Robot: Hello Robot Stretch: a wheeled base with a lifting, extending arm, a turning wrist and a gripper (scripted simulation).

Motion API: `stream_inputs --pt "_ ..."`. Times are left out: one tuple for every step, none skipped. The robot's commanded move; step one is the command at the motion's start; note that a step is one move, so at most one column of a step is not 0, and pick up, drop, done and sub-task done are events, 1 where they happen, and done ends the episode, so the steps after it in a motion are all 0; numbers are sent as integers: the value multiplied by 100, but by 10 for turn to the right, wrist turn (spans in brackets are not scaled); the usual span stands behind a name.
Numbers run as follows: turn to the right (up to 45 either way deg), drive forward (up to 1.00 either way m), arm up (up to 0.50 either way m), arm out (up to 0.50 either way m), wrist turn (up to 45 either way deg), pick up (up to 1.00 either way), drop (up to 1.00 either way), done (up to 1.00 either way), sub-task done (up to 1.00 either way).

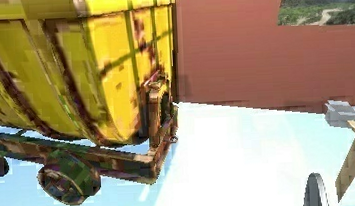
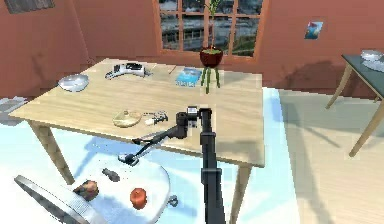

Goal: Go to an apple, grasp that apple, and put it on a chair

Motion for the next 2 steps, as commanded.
stream_inputs --pt "0 0 0 -8 0 0 0 0 0" --pt "0 0 0 0 0 0 0 100 0"
